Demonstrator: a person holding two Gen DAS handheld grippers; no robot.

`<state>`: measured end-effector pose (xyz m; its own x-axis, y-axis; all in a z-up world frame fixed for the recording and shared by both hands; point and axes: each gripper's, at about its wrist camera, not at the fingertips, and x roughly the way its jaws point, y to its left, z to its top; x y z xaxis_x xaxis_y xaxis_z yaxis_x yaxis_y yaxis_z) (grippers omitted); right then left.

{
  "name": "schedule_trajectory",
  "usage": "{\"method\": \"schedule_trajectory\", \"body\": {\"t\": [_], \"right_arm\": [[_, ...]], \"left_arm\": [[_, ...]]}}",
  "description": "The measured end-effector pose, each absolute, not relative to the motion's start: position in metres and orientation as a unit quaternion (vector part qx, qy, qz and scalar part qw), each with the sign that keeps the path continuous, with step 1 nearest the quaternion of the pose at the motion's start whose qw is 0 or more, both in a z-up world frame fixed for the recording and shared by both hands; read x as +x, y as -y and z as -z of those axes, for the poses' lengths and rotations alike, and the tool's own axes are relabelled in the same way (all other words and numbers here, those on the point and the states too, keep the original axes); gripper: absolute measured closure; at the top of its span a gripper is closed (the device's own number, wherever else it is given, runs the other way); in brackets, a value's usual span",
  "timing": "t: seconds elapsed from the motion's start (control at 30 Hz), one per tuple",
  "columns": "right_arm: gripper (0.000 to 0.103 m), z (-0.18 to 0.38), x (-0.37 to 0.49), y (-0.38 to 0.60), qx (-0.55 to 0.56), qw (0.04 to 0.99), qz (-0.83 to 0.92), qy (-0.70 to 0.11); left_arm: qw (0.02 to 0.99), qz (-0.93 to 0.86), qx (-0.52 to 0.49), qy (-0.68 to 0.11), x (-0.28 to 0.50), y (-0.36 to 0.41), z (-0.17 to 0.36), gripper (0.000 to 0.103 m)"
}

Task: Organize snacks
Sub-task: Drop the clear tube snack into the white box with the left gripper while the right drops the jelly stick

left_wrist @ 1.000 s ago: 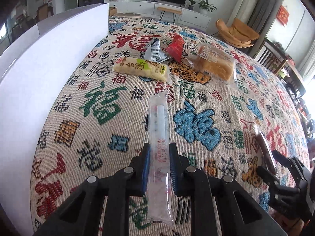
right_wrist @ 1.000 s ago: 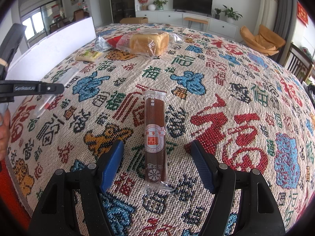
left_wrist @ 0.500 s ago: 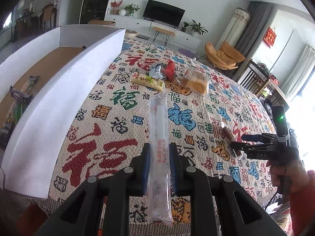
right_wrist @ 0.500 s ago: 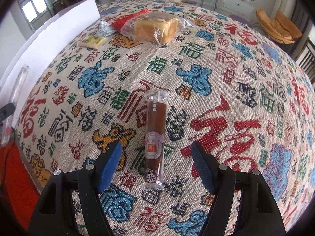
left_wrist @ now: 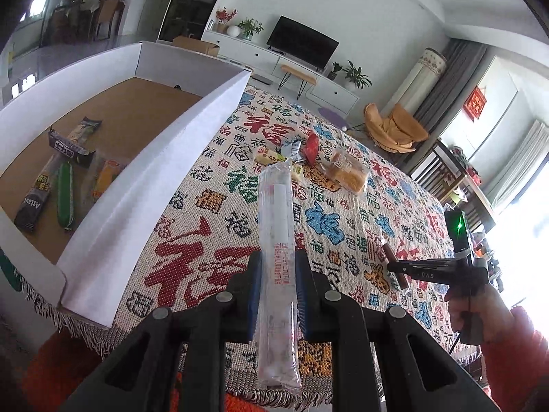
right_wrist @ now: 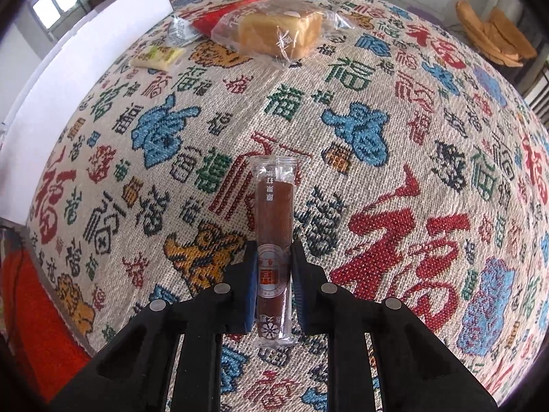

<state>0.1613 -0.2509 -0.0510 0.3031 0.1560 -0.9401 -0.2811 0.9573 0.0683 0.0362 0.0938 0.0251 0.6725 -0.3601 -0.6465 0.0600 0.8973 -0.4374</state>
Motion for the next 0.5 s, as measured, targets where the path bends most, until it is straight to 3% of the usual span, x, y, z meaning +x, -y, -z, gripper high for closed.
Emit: {"method": "schedule_trajectory", "body": {"t": [0.27,0.5], "right_arm": [[0.085,-0.007,0.165,0.247,0.061,0.831,-0.187,-0.521],[0.085,-0.08,0.182,0.118,0.093,0.819,-0.328,-0.461]], "left_arm": [[0.901,0.102,-0.239,-0.348,0.029,-0.143,-0.055,0.085],[0.909,0.005,-0.241,-0.34,0.051,-0.233,-0.071,0.085]]}}
